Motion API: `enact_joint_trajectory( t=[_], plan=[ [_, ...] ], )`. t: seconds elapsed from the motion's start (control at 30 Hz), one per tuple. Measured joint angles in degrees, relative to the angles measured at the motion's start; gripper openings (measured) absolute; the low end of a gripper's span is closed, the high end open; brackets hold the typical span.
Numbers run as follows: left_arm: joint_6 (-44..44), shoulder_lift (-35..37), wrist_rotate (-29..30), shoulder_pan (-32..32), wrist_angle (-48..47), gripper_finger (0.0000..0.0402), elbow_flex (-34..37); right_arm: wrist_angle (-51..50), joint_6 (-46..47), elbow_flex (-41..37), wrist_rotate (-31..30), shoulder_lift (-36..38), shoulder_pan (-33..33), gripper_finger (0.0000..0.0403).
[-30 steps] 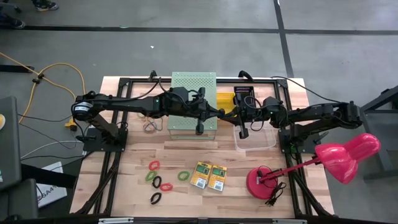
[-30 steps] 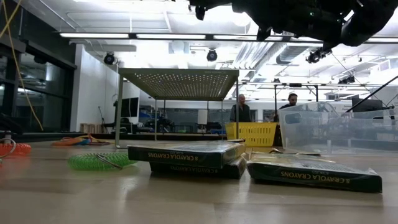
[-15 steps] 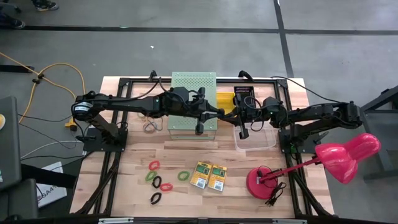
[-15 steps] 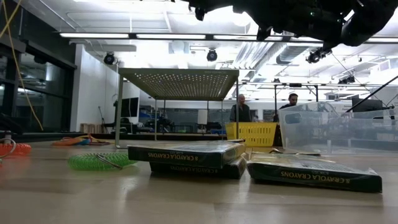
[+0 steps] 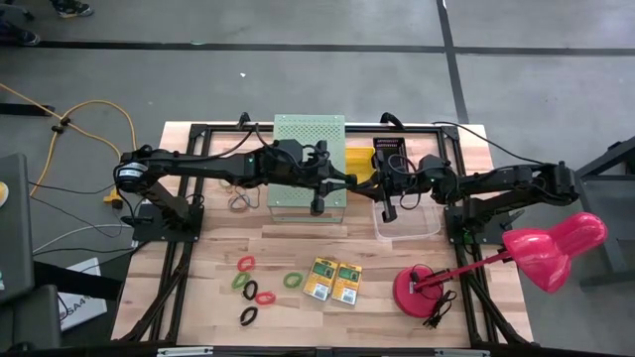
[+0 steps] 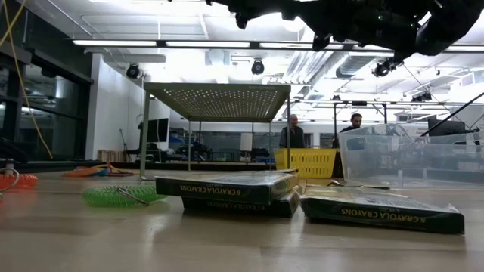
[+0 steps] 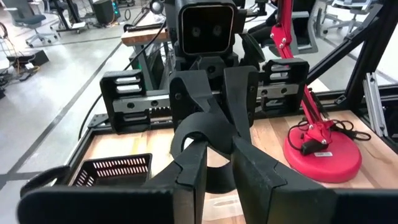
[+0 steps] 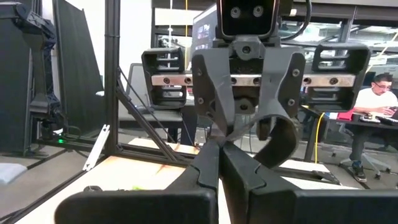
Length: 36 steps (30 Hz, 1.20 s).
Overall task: Pick & Place Office Desk Supplies
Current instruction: Put the black rubber band into the black bin
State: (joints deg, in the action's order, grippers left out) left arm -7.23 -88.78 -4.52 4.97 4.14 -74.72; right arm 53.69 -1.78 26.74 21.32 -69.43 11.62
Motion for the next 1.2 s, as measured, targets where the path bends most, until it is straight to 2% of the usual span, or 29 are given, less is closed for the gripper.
enact_joint_trajectory(
  t=[0.2,0.5,0.67,0.8,1.0,1.2],
  plan=[
    [0.86,1.01,0.18,-0.02,-3.26,0.007,-0.04,-0.14,-0.01,0.0,-0.83,0.0,0.04,0.0002],
    [1.65,3.29,0.29,-0.35,-7.27,0.007,-0.07,-2.8,-1.31,0.0,-6.9,0.0,0.17,0.0002],
    [1.65,3.26,0.29,-0.66,-7.72,0.007,-0.07,-3.37,-1.31,0.0,-12.85,0.0,0.17,0.0002],
    [1.65,3.24,0.29,-0.66,-7.81,0.007,-0.07,-3.73,-1.51,0.0,-22.1,0.0,0.75,0.0002],
    [1.65,3.24,0.29,-0.64,-8.15,0.007,-0.07,-9.23,-0.19,0.0,-32.98,0.0,6.63,0.0002],
    [1.65,3.22,0.3,-0.65,-8.13,0.0069,-0.06,-17.29,5.7,0.0,-32.73,0.0,16.27,0.0002]
  ],
)
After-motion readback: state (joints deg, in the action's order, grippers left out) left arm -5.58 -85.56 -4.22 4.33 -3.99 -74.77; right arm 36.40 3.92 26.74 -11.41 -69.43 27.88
